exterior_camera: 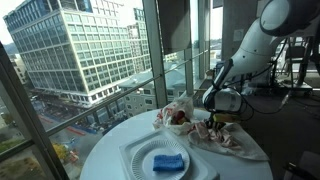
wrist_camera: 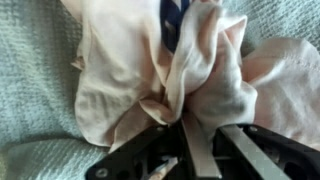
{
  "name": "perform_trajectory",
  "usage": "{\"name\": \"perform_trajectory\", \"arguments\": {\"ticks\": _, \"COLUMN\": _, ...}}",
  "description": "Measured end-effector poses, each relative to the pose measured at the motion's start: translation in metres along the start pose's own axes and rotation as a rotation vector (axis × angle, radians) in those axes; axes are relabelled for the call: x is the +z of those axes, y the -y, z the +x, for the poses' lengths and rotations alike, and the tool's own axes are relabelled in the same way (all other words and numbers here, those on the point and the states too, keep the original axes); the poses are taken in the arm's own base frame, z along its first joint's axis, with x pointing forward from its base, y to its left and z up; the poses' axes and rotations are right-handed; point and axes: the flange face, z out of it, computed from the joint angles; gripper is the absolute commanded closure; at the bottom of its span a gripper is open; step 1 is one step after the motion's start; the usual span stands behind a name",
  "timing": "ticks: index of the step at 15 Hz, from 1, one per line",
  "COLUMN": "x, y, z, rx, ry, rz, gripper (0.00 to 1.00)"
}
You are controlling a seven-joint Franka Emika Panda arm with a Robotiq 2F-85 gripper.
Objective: Put the pink shirt on the white towel, wrap up the pink shirt with the towel
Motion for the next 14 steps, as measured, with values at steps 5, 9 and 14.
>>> {"name": "perform_trajectory", "arguments": {"ticks": 5, "x": 0.011, "y": 0.049, "z": 0.0, "rx": -0.055, "ry": -0.003, "rz": 0.046, "gripper": 0.57}}
{"name": "perform_trajectory", "arguments": {"ticks": 9, "x": 0.009, "y": 0.047, "z": 0.001, "rx": -0.011, "ry": -0.016, "rz": 0.001, "gripper": 0.29}}
{"name": "perform_trajectory", "arguments": {"ticks": 14, "x": -0.025, "y": 0.018, "z": -0.008, "rx": 0.128, "ry": -0.022, "rz": -0.063, "gripper": 0.0}}
